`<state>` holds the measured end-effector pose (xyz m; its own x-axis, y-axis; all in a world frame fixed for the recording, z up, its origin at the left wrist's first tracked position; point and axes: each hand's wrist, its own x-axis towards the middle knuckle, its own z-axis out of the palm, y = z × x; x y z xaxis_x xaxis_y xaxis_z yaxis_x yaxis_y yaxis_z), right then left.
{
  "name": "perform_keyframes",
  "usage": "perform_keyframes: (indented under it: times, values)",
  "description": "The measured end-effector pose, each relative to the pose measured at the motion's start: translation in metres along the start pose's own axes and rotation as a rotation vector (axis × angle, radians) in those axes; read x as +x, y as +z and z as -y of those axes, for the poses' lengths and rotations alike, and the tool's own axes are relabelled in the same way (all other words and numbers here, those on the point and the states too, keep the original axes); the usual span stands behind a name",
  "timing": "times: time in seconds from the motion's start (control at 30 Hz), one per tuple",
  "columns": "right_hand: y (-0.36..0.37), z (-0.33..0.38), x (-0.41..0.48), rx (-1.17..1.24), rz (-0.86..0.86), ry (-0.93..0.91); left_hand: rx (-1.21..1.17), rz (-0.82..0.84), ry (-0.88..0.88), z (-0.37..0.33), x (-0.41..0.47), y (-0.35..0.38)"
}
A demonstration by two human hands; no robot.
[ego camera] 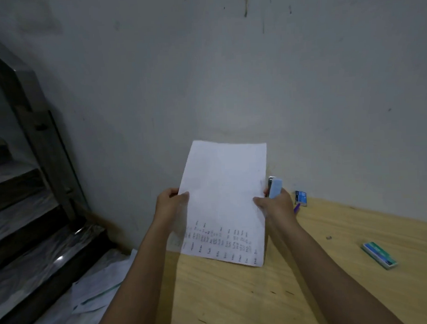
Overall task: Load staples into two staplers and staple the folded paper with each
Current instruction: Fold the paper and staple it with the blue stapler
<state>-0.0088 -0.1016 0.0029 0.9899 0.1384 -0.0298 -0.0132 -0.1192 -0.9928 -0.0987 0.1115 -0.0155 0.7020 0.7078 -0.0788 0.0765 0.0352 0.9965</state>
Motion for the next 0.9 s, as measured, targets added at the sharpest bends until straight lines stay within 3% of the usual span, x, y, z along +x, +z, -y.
perform_keyframes:
  times: [0.33,0.57,0.9]
  values:
    - [-0.07,0.012,-0.002,0.292,-0.071,0.039,-0.193,0.202,0.136,-0.022,-0.038,0.037]
    - [-0.104,0.012,-0.012,0.629,-0.042,0.129,-0.247,0.165,0.199,-0.027,-0.055,0.071]
    - [-0.15,0.002,-0.018,0.482,0.202,0.065,-0.264,0.14,0.216,-0.03,-0.075,0.097]
